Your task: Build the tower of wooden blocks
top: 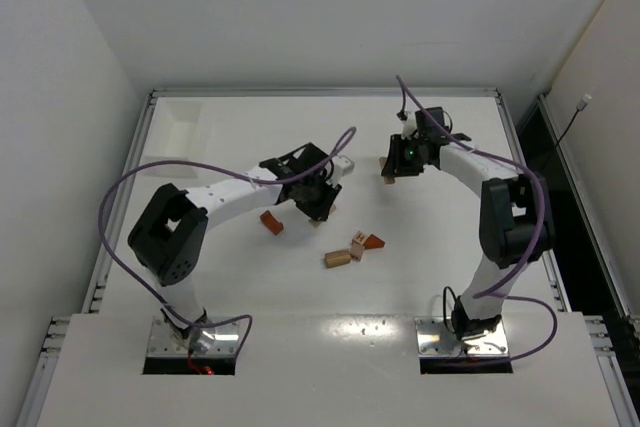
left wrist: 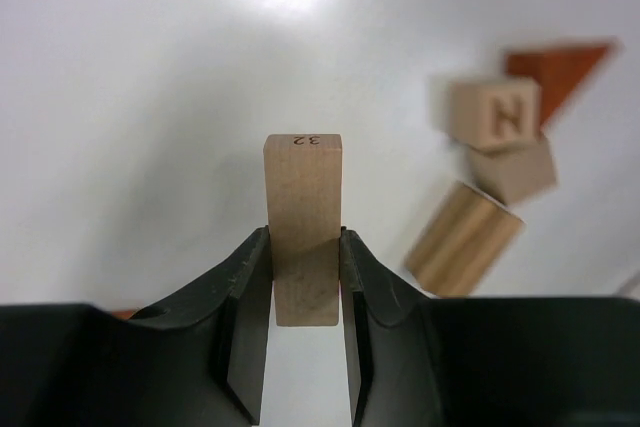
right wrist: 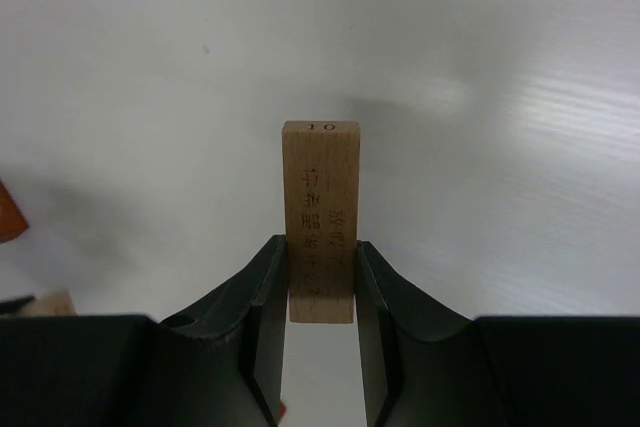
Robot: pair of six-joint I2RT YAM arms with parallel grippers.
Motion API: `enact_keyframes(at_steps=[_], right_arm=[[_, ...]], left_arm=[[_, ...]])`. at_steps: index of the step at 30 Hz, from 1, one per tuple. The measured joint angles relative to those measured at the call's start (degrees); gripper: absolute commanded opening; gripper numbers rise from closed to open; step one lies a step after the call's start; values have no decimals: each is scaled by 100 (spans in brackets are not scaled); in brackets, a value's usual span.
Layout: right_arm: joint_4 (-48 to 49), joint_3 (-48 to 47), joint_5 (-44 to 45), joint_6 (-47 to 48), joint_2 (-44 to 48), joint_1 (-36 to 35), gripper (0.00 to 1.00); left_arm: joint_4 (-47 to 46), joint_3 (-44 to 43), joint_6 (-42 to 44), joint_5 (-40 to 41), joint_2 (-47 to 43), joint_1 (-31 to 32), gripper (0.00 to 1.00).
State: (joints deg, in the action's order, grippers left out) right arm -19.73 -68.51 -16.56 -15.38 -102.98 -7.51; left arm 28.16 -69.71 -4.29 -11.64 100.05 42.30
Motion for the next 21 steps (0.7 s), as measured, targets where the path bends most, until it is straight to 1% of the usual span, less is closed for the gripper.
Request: enact_keyframes(at_steps=[5,8,11,16,21], right_arm=[[-35,428,35,-876,61,-476,0],[-122,544,227,-1397,61,-710,0],[-127,551,389,-1805,61,-935,0],[-70,518,439,-2240,-9,-1211,0],[72,258,579,-2459,-426,-1458,0]], left_arm=[[33,-581,-1147,1147,229,-420,0],[50,-890,-1646,1475,518,-568,0],[83,-1043,-1956,1405,841,-686,0],[155,-1147,-2223,1099,1298,-798,0],[197,-1370,-2389,767,1528,-857,0]])
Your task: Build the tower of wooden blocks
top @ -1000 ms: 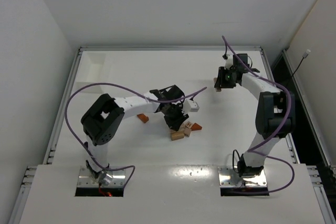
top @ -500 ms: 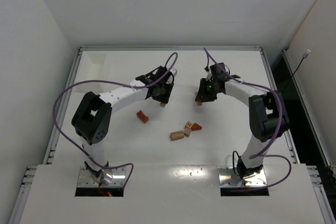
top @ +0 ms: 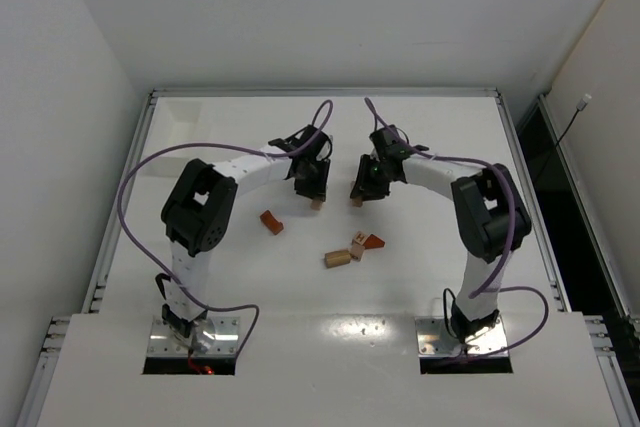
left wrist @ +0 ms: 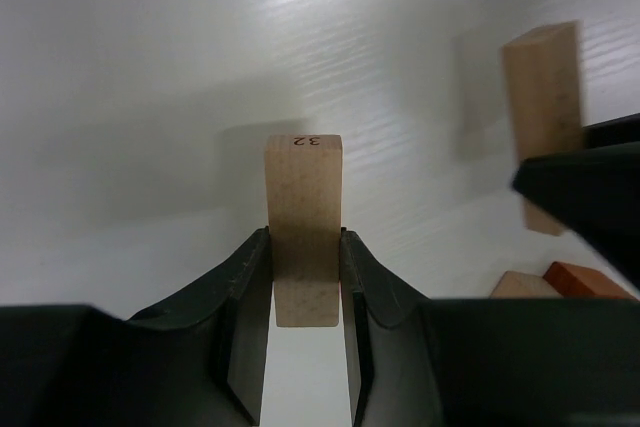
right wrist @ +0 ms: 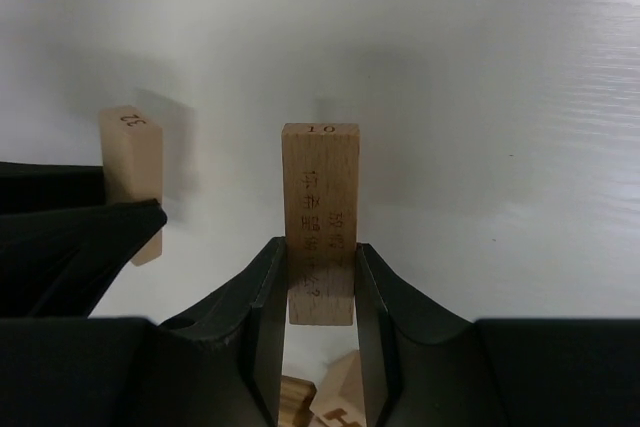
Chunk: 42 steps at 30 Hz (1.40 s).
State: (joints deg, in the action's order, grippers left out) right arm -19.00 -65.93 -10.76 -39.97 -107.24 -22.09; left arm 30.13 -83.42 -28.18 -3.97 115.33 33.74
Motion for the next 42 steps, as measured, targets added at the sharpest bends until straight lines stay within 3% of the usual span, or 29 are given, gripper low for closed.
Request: enact_keyframes(at_steps=[21,23,28,32,37,42], right_arm=[[225,-551,96,-98,-798,-367,2],[225,-551,94,-101,-798,-391,11],[223,-551,96,-101,-798,-437,30],[227,-542,98,-101,-798,-437,34],[227,-522,129,-79,-798,-433,43],[240,-522,133,-4,-778,-431,45]], left_arm=[[-155,-542,-260,-658,673,-111,1],[-160,-612,-262,-682,693,-118,13],[-203,-699,-275,-680,752,-122,25],[-203,-699,-278,-669,767,-122,31],[-195,-699,-267,-555,767,-122,46],[-203,-706,-271,-503,761,-164,47]])
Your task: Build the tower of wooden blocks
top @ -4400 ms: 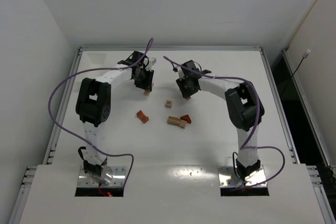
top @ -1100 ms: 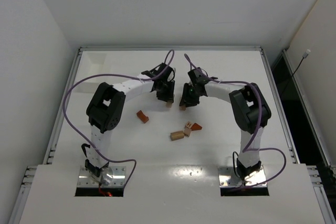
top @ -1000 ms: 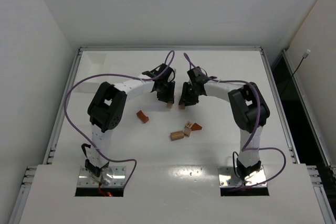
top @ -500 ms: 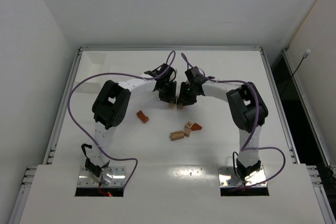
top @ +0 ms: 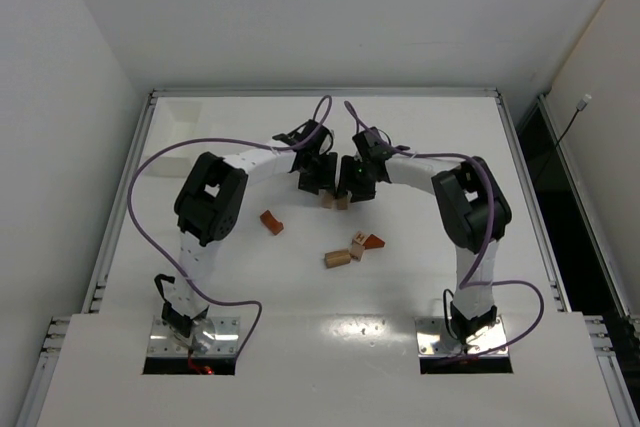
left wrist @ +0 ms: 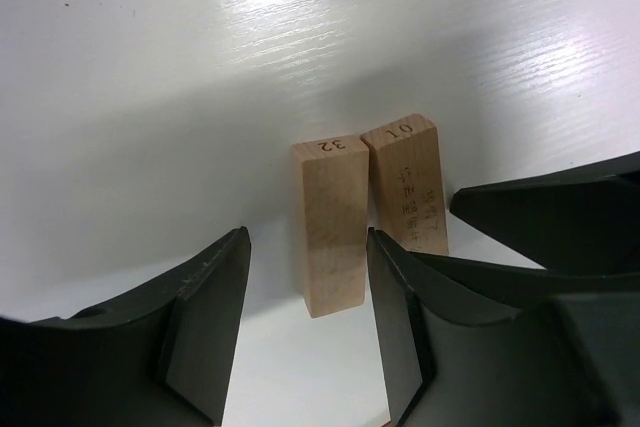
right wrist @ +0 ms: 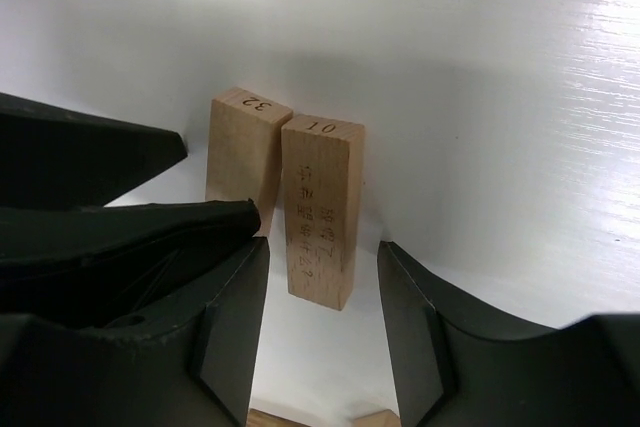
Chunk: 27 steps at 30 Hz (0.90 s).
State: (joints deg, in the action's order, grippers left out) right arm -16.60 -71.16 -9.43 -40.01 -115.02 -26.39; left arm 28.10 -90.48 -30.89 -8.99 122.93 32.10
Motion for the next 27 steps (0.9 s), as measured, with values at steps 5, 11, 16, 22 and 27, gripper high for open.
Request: enact_keyframes(at_steps=[5,11,16,22,27], right_arm=[[7,44,-63,146,144,0,46],[28,70,-138,409,811,37,41],[-9,74,229,664,1272,42,28],[-179,286,994,1075,1246,42,27],[-317,393,1399,1353,1062,76,35]], left_arm=[[-2,22,50,59,-83,0,47],[-2,238,133,192,-601,0,41],[4,407,188,715,-1117,9,27],[70,522,243,1338,-1198,11,0],[166,551,293,1460,-1029,11,2]])
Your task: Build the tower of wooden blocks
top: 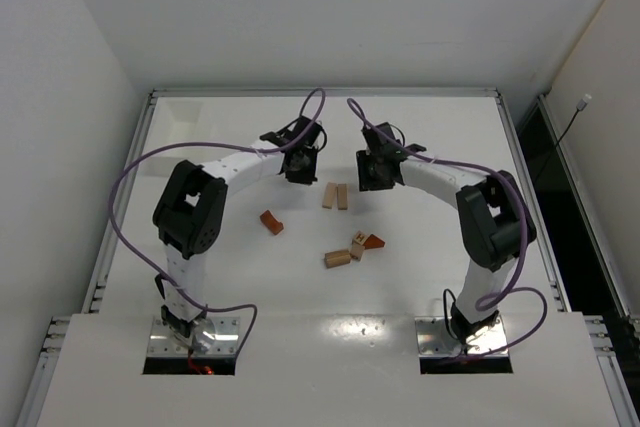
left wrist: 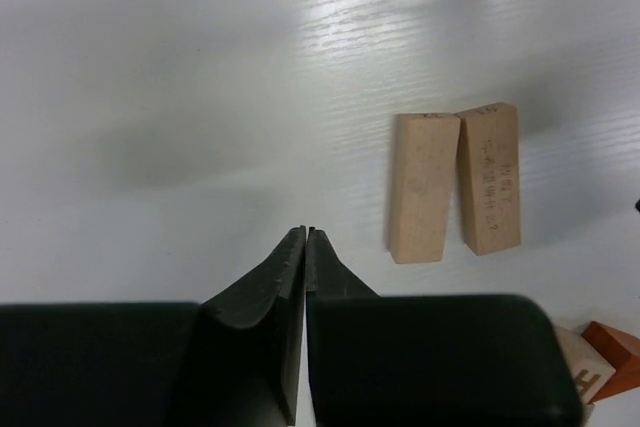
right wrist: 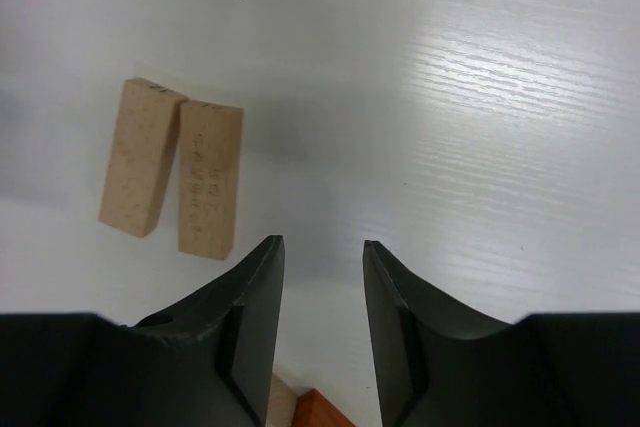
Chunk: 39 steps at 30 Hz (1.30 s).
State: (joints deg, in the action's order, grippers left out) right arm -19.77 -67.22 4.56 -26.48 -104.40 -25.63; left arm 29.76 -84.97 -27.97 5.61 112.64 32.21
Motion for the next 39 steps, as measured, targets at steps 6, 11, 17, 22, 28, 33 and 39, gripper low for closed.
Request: enact_keyframes(at_steps=[6,11,17,22,28,33,39], right_arm=[[7,103,129,116,-37,74,37],[17,168,120,114,-142,94,37],[11,186,-4,101,-415,83,38],[35,186,-76,87,-525,35,41],[66,184,-127,76,-551,31,41],[92,122,-151,72,-599,31,42],[133,7,-160,28,-691,11,44]], left_arm=[[59,7,-15,-11,280,70,19],[90,7,-31,-42,507,240,20],[90,7,-59,-46,623,289,20],[72,-7,-66,-48,651,293,23],[81,-94,-79,-46,708,295,28],[79,-225,-79,-44,791,295,28],[76,-269,-81,-44,824,295,31]])
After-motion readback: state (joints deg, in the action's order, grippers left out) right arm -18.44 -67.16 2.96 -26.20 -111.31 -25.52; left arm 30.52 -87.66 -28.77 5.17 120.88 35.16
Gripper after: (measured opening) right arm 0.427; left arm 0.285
